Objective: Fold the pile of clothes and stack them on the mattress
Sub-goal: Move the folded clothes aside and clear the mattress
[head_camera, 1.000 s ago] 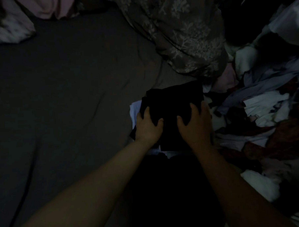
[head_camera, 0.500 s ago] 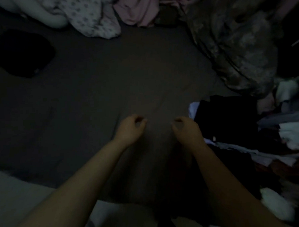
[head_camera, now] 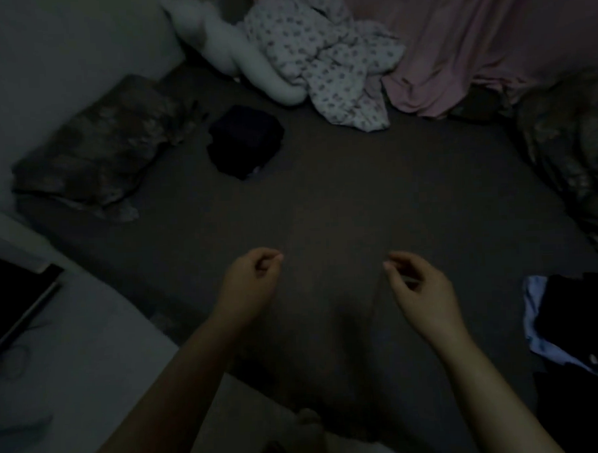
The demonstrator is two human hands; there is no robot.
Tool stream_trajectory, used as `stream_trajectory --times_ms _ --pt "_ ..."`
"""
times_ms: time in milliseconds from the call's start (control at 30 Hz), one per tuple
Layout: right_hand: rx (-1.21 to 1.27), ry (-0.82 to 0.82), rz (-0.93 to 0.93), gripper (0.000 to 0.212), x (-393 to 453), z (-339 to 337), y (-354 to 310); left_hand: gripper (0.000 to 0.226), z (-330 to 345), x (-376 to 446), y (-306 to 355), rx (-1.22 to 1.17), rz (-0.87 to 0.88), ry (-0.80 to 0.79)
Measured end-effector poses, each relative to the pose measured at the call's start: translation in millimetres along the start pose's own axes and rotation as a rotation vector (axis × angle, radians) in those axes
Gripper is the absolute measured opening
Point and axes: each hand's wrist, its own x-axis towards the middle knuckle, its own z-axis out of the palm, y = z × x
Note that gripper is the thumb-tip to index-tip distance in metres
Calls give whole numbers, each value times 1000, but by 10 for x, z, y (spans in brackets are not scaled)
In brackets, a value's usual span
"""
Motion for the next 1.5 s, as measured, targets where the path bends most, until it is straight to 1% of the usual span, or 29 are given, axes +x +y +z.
stream_trajectory --times_ms 67,167,300,433,633,700,767,800,900,967,1033,1133,1233,1300,1367,1433,1500 --pt "-6 -10 26 22 188 126 -99 19 -204 262 -34 -12 -16 -15" --pt "21 -29 54 22 473 343 -218 20 -416 647 -75 -17 -34 -78" --pt "73 -43 93 25 902 694 -523 19 -645 1241 -89 -17 -77 -29" --pt "88 -86 116 30 1450 1094 -977 31 -864 1883 -123 21 -77 -81" --pt "15 -172 188 46 2526 2105 -1497 49 -1404 3102 -640 292 13 -152" --pt "-27 -171 222 51 2897 2536 -1552 63 -1548 3609 -889 379 70 -192" --pt "-50 -143 254 57 3308 3005 -1555 84 -1640 4201 -1137 508 137 -247" --pt "-52 -127 276 62 3501 3223 -1566 87 -1685 4511 -1272 581 169 -269" --pt "-25 -94 386 77 4001 3755 -1465 76 -1729 5299 -1721 725 234 -311" --pt "27 -64 488 83 4215 4021 -1327 72 -1679 5703 -1880 770 302 -336" --pt "31 -50 542 87 4350 4249 -1155 70 -1559 6043 -1916 778 368 -357" --pt "15 -48 622 84 4466 4463 -904 69 -1265 6377 -1828 814 429 -404" --pt "102 -12 690 82 4605 4553 -669 70 -910 6627 -1695 902 475 -459" --pt "180 24 737 81 4716 4600 -548 71 -638 6784 -1664 889 448 -546" --pt "280 54 802 85 4849 4646 -364 77 -379 6934 -1720 876 338 -626" --pt "430 95 847 83 4965 4702 -185 86 -173 7038 -1872 884 260 -655" --pt "547 115 827 84 5099 4706 -94 90 -164 7098 -2003 860 240 -644"
